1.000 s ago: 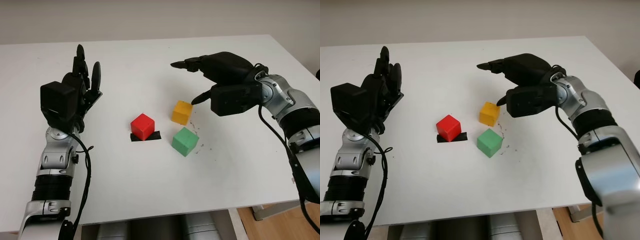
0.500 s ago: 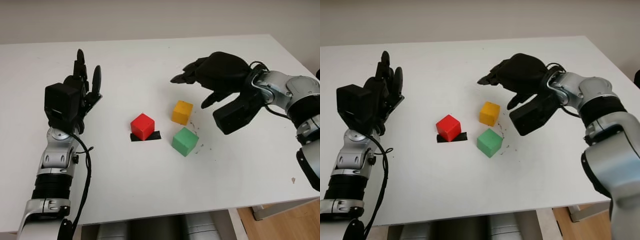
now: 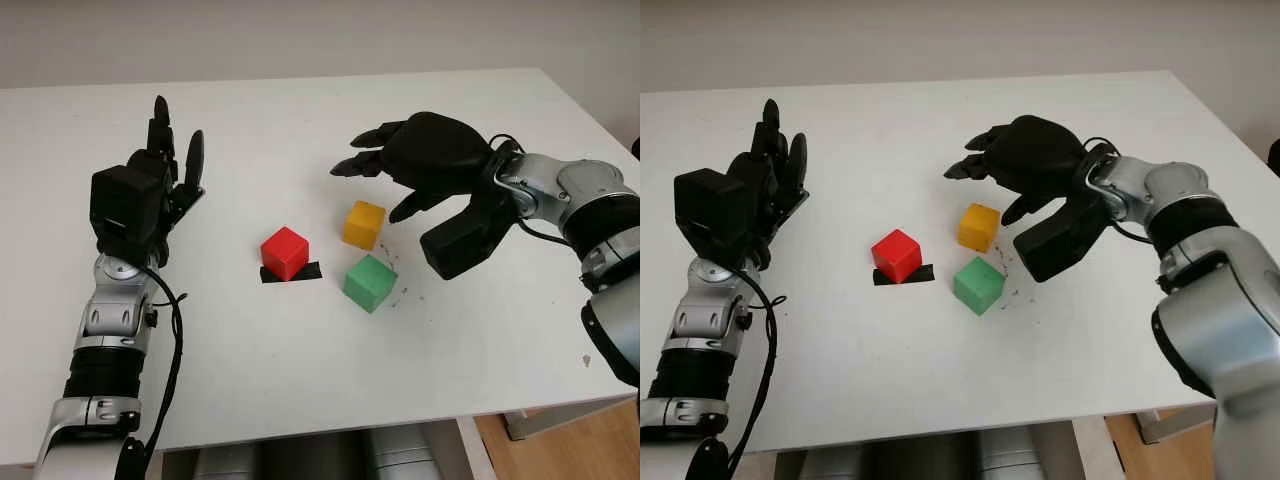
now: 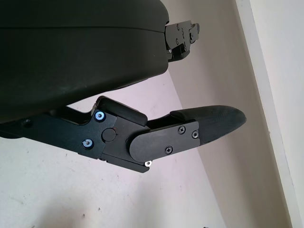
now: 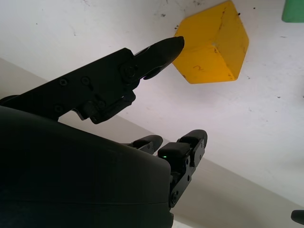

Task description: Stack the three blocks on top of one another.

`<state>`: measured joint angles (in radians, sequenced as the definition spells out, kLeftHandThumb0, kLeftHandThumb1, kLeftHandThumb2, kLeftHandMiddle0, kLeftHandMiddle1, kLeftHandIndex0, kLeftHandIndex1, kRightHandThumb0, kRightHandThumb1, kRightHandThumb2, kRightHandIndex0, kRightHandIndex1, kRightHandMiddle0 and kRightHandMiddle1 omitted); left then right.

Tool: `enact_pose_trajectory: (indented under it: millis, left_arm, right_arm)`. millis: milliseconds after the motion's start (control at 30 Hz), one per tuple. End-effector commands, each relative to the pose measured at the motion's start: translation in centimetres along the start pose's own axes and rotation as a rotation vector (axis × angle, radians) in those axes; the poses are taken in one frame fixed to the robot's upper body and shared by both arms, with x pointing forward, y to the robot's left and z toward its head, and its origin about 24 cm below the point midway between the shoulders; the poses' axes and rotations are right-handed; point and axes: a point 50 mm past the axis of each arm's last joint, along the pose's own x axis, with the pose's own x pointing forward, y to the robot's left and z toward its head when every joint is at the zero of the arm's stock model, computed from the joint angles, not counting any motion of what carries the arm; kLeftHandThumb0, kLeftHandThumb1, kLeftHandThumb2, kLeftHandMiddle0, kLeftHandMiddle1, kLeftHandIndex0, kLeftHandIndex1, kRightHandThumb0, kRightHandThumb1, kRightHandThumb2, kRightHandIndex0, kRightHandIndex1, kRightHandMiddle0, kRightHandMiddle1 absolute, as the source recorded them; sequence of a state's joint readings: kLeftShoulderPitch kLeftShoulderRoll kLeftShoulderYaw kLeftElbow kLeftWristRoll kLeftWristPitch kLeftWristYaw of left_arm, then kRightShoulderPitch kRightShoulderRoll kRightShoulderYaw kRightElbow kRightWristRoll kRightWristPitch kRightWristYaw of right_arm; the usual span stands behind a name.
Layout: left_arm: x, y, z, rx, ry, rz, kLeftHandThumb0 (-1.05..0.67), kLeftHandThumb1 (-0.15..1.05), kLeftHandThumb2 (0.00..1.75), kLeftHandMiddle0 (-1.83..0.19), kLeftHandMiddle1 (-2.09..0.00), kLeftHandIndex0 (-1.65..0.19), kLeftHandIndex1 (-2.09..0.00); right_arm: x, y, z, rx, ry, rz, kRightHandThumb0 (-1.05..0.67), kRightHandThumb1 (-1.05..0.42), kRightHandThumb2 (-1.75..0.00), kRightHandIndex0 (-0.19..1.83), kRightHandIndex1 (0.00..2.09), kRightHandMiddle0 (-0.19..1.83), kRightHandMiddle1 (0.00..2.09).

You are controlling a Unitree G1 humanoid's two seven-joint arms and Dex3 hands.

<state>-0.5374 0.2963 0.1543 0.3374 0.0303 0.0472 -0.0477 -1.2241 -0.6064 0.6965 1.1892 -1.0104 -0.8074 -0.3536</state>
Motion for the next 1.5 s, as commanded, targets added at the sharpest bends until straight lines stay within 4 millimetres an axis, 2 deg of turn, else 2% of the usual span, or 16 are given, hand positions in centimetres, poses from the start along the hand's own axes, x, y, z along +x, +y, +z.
enact_pose_trajectory:
  millis: [0,800,1367,1467]
  left_arm:
    - [0.2,0.1,0.9,0.003,-0.041,0.001,-0.83,1.05,0.69,0.19,0.00,0.19,0.00]
    - [0.3,0.2,1.2,0.011,-0.036,-0.016,-0.82,1.05,0.68,0.19,0.00,0.19,0.00]
    - [0.2,0.1,1.1,0.032,-0.030,-0.021,-0.81,1.05,0.69,0.19,0.00,0.19,0.00]
    - [0.2,0.1,1.1,0.021,-0.028,-0.019,-0.80,1.05,0.69,0.19,0.00,0.19,0.00]
  right_arm:
    - [0.1,0.1,0.1,0.012,0.003,0.000,-0.47,-0.80,-0.06,0.43,0.15,0.54,0.14]
    - [0.1,1.9,0.8,-0.019,-0.028,0.082,-0.50,-0.82,-0.06,0.46,0.12,0.59,0.11]
    - [0.1,2.8,1.2,-0.022,-0.025,0.080,-0.41,-0.90,-0.07,0.44,0.12,0.77,0.23]
    - [0.0,2.9,1.2,-0.016,-0.025,0.072,-0.41,-0.91,-0.06,0.44,0.12,0.78,0.32]
